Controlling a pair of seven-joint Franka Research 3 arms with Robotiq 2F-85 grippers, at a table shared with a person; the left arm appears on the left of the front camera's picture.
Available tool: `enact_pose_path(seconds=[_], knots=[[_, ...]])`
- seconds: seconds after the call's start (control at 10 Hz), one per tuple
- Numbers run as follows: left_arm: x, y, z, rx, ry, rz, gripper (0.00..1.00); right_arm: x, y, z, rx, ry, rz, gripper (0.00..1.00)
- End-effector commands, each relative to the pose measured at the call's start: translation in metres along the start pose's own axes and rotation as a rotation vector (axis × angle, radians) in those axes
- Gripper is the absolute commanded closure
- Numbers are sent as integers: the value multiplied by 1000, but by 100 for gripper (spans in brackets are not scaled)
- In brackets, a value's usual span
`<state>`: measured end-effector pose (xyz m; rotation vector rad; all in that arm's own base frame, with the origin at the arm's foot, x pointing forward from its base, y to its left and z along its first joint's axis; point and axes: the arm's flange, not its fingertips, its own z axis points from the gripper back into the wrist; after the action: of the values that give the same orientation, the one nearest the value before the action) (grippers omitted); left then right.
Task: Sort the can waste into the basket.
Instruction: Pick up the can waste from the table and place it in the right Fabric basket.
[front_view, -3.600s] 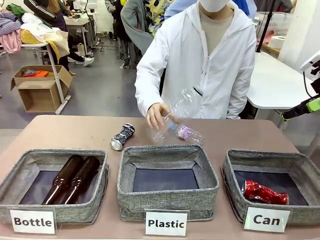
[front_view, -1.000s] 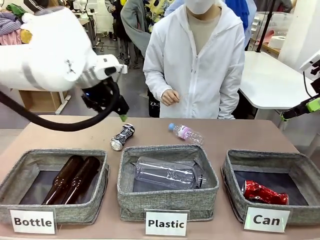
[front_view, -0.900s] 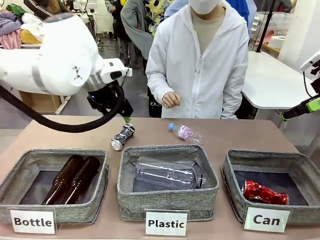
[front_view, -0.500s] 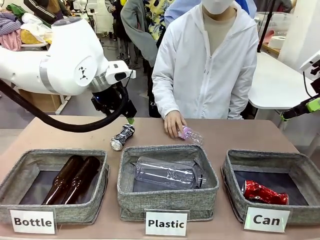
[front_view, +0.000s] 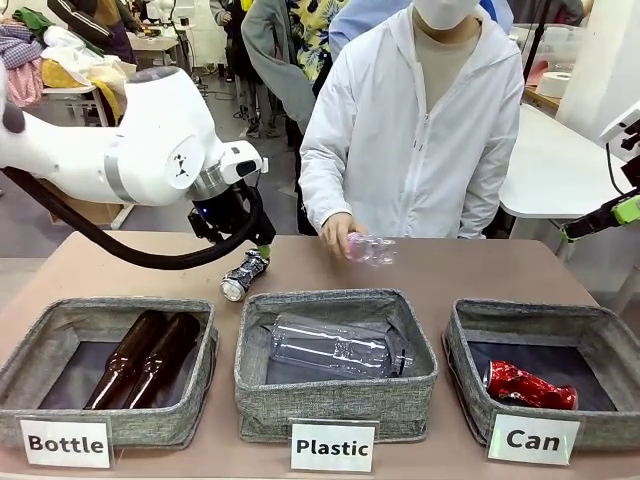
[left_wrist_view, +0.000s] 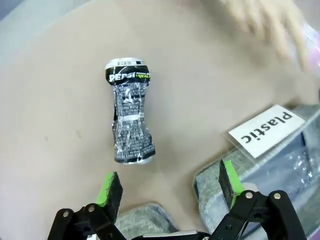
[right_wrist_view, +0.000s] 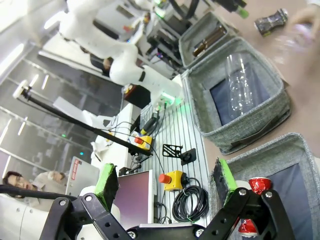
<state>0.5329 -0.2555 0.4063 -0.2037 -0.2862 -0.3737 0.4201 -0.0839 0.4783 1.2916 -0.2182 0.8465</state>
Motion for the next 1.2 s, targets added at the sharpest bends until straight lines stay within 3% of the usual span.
enact_pose_path(seconds=[0.0, 0.2, 0.5, 0.6, 0.7, 0.9, 1.1], knots=[[-12, 15, 29, -127, -18, -47, 0, -1, 2, 2, -1, 10, 15, 0], [-68, 91, 74, -226, -94, 59, 0, -1, 2, 2, -1, 10, 15, 0], [-147, 168, 79, -310, -122, 134, 0, -1, 2, 2, -1, 10, 15, 0], [-174, 196, 84, -359, -128, 101, 0, -1, 2, 2, -1, 10, 15, 0], [-196, 225, 86, -494, -156, 46, 0, -1, 2, 2, -1, 10, 15, 0], [-208, 233, 79, -545, -179, 48, 0, -1, 2, 2, -1, 10, 15, 0], [-193, 226, 77, -538, -161, 41, 0, -1, 2, 2, -1, 10, 15, 0]])
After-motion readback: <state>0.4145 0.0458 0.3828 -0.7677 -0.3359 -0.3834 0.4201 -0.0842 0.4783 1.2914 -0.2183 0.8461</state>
